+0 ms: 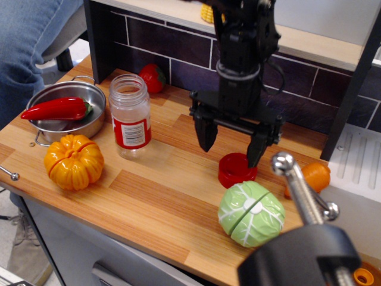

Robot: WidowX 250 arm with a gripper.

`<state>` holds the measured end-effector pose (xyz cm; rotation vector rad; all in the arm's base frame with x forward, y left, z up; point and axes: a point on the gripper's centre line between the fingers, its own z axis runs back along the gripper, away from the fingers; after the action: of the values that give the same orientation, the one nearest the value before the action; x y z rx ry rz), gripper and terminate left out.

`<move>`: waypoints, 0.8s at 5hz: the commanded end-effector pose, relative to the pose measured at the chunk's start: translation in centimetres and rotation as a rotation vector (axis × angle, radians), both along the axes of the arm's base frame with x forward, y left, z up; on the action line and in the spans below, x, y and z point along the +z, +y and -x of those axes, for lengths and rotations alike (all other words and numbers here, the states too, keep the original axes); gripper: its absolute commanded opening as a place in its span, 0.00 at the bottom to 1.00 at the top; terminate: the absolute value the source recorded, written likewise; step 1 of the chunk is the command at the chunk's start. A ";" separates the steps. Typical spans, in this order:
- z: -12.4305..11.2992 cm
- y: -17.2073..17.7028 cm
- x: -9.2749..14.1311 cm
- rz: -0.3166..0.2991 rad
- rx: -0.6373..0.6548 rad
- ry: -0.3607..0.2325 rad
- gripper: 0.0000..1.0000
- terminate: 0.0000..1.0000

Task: Put cap on container

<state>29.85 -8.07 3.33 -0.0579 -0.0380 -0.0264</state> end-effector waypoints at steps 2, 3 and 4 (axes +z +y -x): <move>-0.1 -0.7 -2.0 -0.017 0.002 -0.066 1.00 0.00; -0.4 -1.3 -2.2 -0.011 0.018 -0.067 1.00 0.00; -0.6 -1.6 -3.0 -0.026 0.021 -0.076 1.00 0.00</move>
<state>29.90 -9.49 -0.20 -0.0223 -0.0863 -0.0042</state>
